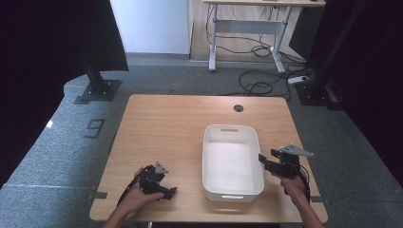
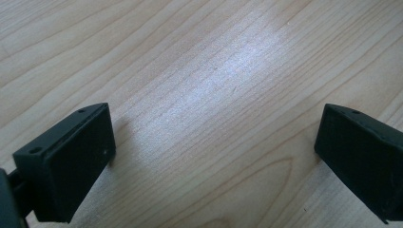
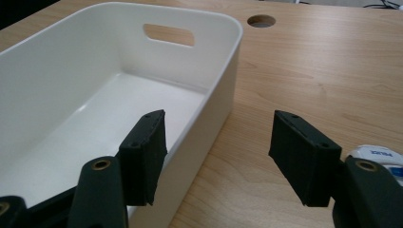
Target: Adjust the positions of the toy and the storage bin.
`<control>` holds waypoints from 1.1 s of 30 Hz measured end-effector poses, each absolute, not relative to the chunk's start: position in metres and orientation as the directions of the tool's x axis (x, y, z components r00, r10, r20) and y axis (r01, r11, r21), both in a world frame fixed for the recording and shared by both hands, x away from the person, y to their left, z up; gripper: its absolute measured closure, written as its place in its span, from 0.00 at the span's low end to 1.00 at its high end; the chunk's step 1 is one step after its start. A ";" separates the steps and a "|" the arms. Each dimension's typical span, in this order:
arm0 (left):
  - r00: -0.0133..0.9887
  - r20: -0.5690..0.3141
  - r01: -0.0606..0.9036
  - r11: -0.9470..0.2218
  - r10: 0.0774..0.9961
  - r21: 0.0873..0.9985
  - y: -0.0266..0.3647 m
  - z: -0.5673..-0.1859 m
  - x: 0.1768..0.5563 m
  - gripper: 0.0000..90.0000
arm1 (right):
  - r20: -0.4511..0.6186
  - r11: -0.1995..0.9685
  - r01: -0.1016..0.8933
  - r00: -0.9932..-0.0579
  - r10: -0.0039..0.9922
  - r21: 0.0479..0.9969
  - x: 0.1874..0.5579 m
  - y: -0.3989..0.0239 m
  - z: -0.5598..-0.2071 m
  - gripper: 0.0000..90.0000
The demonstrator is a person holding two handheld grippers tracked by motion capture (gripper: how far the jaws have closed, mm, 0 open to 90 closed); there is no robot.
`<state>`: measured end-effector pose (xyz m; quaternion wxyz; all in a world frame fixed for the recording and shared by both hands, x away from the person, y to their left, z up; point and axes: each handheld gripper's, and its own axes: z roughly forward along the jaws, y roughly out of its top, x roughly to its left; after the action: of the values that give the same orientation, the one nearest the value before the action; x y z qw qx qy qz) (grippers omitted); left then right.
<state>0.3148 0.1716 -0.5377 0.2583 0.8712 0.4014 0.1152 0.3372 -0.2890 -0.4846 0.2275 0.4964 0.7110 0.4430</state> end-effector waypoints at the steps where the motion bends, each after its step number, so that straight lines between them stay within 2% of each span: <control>1: 0.651 -0.006 0.640 -0.545 0.759 0.542 0.172 -0.538 0.315 0.00 | 0.123 0.110 0.506 -0.405 0.906 0.856 0.338 -0.291 -0.485 0.38; 9: 0.651 -0.007 0.640 -0.545 0.759 0.542 0.172 -0.538 0.315 0.00 | 0.125 0.103 0.497 -0.404 0.906 0.861 0.338 -0.293 -0.482 0.40; 18: 0.651 -0.007 0.640 -0.544 0.759 0.543 0.172 -0.538 0.315 0.00 | 0.108 0.145 0.524 -0.422 0.900 0.839 0.342 -0.278 -0.489 0.50; 23: 0.651 -0.007 0.640 -0.544 0.759 0.543 0.172 -0.538 0.315 0.00 | 0.092 0.166 0.527 -0.428 0.899 0.833 0.343 -0.271 -0.492 0.51; 33: 0.651 -0.007 0.640 -0.544 0.759 0.543 0.172 -0.538 0.315 0.00 | 0.146 0.086 0.505 -0.401 0.904 0.859 0.343 -0.289 -0.482 0.52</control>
<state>0.3148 0.1716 -0.5378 0.2584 0.8711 0.4015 0.1153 0.3432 -0.2889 -0.4820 0.2200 0.5012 0.7031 0.4539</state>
